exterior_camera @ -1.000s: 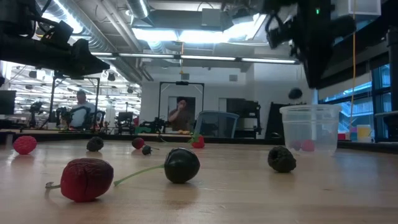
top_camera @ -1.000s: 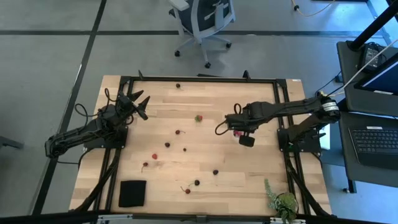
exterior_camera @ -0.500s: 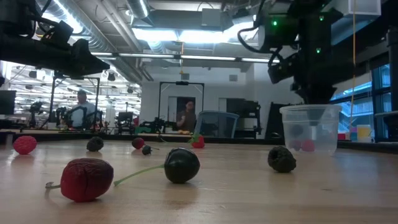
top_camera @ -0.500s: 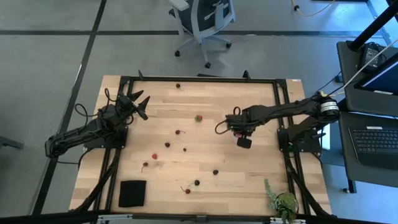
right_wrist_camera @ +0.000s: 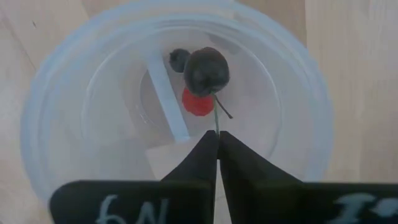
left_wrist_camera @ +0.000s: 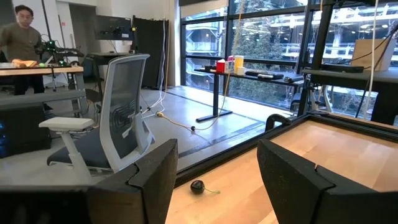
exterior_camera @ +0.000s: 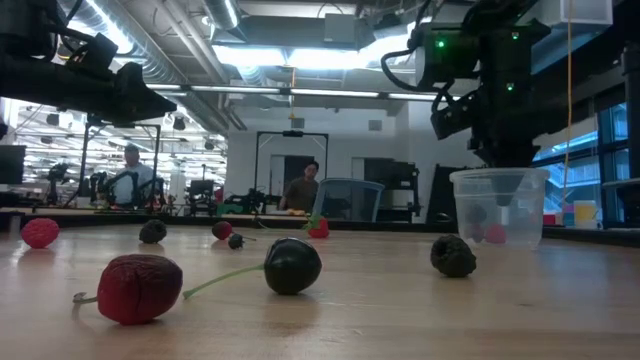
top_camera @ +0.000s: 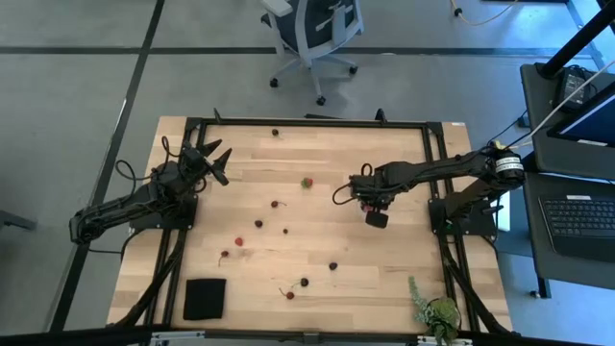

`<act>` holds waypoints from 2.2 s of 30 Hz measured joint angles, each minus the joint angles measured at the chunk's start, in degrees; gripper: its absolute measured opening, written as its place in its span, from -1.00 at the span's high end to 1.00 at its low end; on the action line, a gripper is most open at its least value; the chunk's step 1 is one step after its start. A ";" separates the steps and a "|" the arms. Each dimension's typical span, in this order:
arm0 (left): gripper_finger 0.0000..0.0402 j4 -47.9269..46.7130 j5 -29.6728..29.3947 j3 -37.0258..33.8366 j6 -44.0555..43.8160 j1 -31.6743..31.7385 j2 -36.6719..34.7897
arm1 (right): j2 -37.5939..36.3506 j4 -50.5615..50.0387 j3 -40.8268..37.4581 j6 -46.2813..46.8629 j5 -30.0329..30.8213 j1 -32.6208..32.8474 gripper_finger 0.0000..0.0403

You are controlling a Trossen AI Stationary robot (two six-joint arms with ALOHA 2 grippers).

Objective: Pick and placing Produce into tupperware
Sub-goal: Put the black cherry into the transparent bucket, then put the blackberry into the transparent bucket

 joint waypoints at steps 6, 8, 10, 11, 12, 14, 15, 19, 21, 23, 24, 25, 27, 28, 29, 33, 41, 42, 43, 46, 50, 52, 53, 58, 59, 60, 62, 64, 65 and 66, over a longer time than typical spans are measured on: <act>-0.07 -0.01 0.00 0.01 0.00 0.01 0.01 | 0.00 -0.04 0.00 0.11 0.01 0.00 0.76; -0.07 0.00 0.00 0.00 0.00 0.00 0.01 | 0.00 -0.06 0.00 0.12 0.01 0.00 0.70; -0.07 -0.01 0.00 0.02 0.00 0.00 0.01 | 0.00 -0.11 0.00 0.09 0.01 0.00 0.63; -0.07 -0.01 0.00 0.02 0.00 0.00 0.01 | 0.00 -0.60 0.14 0.12 0.01 0.00 0.60; -0.07 -0.01 0.00 0.02 0.00 0.00 0.02 | 0.00 -2.01 0.63 0.16 0.01 0.00 0.57; -0.07 -0.01 0.00 0.02 0.00 0.00 0.02 | 0.00 -6.26 2.72 0.96 0.05 0.00 0.52; -0.07 0.01 0.00 0.02 0.00 0.01 0.00 | 0.00 -8.40 4.12 1.90 0.30 0.00 0.51; -0.07 -0.01 0.00 0.02 0.00 0.00 0.01 | -0.97 -12.85 10.97 4.75 2.44 0.40 0.47; -0.07 -0.01 0.00 0.02 0.00 0.00 0.00 | -1.22 -11.40 14.42 4.66 2.67 1.16 0.47; -0.07 -0.01 0.00 0.01 0.00 0.00 0.01 | -1.20 -8.73 17.73 4.60 2.60 2.38 0.46; -0.07 -0.01 0.00 0.02 0.00 0.01 0.01 | -1.21 -6.71 18.99 4.35 2.59 3.02 0.46; -0.07 -0.01 0.00 0.02 0.00 0.02 0.02 | -1.27 -3.84 19.73 3.60 2.58 3.78 0.46; -0.07 0.01 0.00 0.01 0.00 0.00 0.02 | -1.25 2.69 20.13 1.75 2.60 5.38 0.46; -0.07 0.00 0.00 0.01 0.00 0.00 0.00 | -1.22 5.78 20.06 1.63 2.59 6.19 0.46; -0.07 0.00 0.00 0.00 0.00 0.00 0.00 | -1.22 8.99 19.72 1.51 2.47 7.02 0.46; -0.07 -0.01 0.00 0.02 0.00 0.00 0.00 | -0.07 15.37 17.11 -1.87 -2.51 9.73 0.46; -0.07 0.00 0.00 0.02 0.00 0.00 0.02 | 1.14 29.54 6.99 -3.15 -4.02 14.36 0.06; -0.07 -0.01 0.00 0.00 0.00 0.01 0.00 | 1.10 32.14 5.43 -3.25 -4.04 14.84 -0.01; -0.07 0.01 0.00 0.01 0.00 0.01 0.01 | 1.09 34.64 3.83 -3.68 -4.03 15.30 -0.08; -0.07 0.01 0.00 0.00 0.00 0.02 0.02 | 1.09 42.16 -1.50 -5.23 -3.94 16.91 -0.26; -0.07 -0.01 0.00 0.01 -0.01 0.01 0.01 | 1.09 58.48 -9.08 -2.81 -4.04 18.52 -0.40; -0.07 0.00 0.00 0.02 -0.01 0.00 0.02 | 1.09 64.75 -12.33 -2.91 -3.93 19.40 -0.44; -0.07 0.01 0.00 0.01 -0.01 0.01 0.01 | 1.09 67.52 -13.49 -3.01 -3.86 19.86 -0.44; -0.07 0.02 0.00 0.00 0.00 0.02 0.02 | 1.27 72.26 -16.67 -1.21 -3.62 21.93 -0.45; -0.07 0.01 0.00 0.01 0.00 0.00 0.00 | 1.46 72.47 -16.72 -1.10 -3.20 22.27 -0.45; -0.07 0.02 0.00 0.00 0.00 0.00 0.01 | 1.81 72.47 -16.74 -1.10 -2.59 22.65 -0.45; -0.07 0.01 0.00 0.02 -0.01 0.01 0.02 | 3.09 72.85 -16.61 -1.25 -2.35 23.29 -0.45; -0.07 0.02 0.00 0.02 0.00 0.00 0.00 | 4.80 73.70 -16.24 -1.28 -2.39 23.88 -0.45; -0.07 0.02 0.00 0.00 -0.02 0.00 0.02 | 5.68 74.07 -15.87 -1.35 -2.40 24.10 -0.45; -0.07 -0.01 0.00 0.02 -0.02 0.00 0.02 | 6.60 74.25 -15.50 -1.38 -2.39 24.32 -0.45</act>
